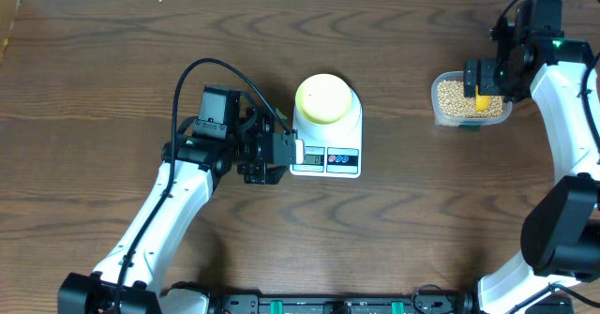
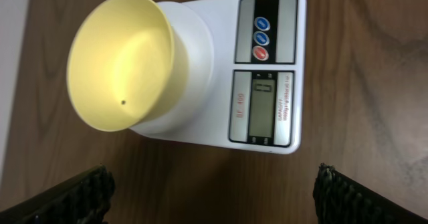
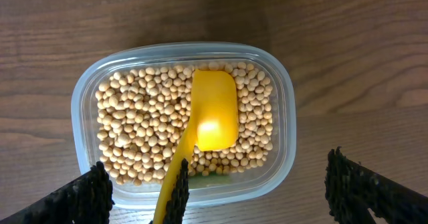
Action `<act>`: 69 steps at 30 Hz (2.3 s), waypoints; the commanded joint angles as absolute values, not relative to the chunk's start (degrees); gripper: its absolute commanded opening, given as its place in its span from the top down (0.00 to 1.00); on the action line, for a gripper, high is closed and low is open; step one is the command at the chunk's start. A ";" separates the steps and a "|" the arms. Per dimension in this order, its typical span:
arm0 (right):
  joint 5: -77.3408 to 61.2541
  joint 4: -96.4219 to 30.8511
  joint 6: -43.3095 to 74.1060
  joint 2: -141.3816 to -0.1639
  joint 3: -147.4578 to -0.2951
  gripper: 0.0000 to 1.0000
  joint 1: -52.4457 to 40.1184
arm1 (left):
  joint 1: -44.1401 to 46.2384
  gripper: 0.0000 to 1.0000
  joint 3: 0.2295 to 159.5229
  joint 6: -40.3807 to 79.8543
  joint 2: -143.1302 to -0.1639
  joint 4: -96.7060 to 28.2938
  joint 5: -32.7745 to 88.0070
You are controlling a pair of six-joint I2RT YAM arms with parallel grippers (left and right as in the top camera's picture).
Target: Scoop item into bowl and weigh 50g on scale
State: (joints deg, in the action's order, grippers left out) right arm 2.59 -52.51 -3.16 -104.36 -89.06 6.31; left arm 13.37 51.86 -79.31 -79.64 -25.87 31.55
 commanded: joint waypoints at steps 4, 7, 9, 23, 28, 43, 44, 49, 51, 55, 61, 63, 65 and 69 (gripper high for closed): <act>3.03 -52.49 -2.83 -104.49 -88.86 0.01 6.70 | 13.58 0.02 51.16 -78.39 -80.25 -29.06 33.10; 3.03 -52.47 -2.83 -104.49 -88.86 0.01 6.70 | 13.61 0.02 51.16 -78.39 -80.27 -32.01 36.38; 3.03 -52.49 -2.83 -104.49 -88.86 0.01 6.70 | 13.61 0.02 51.16 -78.39 -80.36 -33.71 39.09; 3.03 -52.47 -2.83 -104.49 -88.86 0.01 6.70 | 15.14 0.02 51.16 -78.41 -89.36 -32.23 41.54; 3.03 -52.49 -2.83 -104.49 -88.86 0.01 6.70 | 15.73 0.02 51.16 -78.41 -89.62 -31.18 37.45; 3.03 -52.47 -2.83 -104.49 -88.86 0.01 6.70 | 15.84 0.02 51.16 -78.41 -89.65 -29.30 37.06; 3.03 -52.49 -2.83 -104.49 -88.86 0.01 6.70 | 15.84 0.02 51.16 -78.41 -89.65 -29.32 37.06; 3.03 -52.49 -2.83 -104.49 -88.86 0.01 6.70 | 15.84 0.02 51.16 -78.41 -89.65 -29.30 37.01; 3.03 -52.49 -2.83 -104.49 -88.86 0.01 6.70 | 15.84 0.02 51.16 -78.41 -89.65 -29.28 36.99; 3.03 -52.49 -2.83 -104.49 -88.86 0.01 6.70 | 15.84 0.02 51.16 -78.41 -89.65 -29.32 37.01; 3.99 -52.34 -2.81 -104.49 -88.86 0.01 6.70 | 15.84 0.02 51.16 -78.39 -89.65 -30.41 37.06; 3.90 -50.61 -2.81 -104.49 -88.86 0.01 6.68 | 15.84 0.02 51.16 -78.39 -89.65 -30.81 37.06; 3.33 -49.89 -2.79 -104.49 -88.86 0.01 6.68 | 15.84 0.02 51.16 -78.39 -89.65 -31.18 37.08; 1.98 -49.69 -2.57 -104.49 -88.88 0.01 6.68 | 15.84 0.02 51.16 -78.37 -89.65 -31.68 37.10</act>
State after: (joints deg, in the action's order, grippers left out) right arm 2.96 -49.89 -3.14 -104.36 -89.06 6.31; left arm 15.66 51.86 -79.09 -89.49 -31.18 37.12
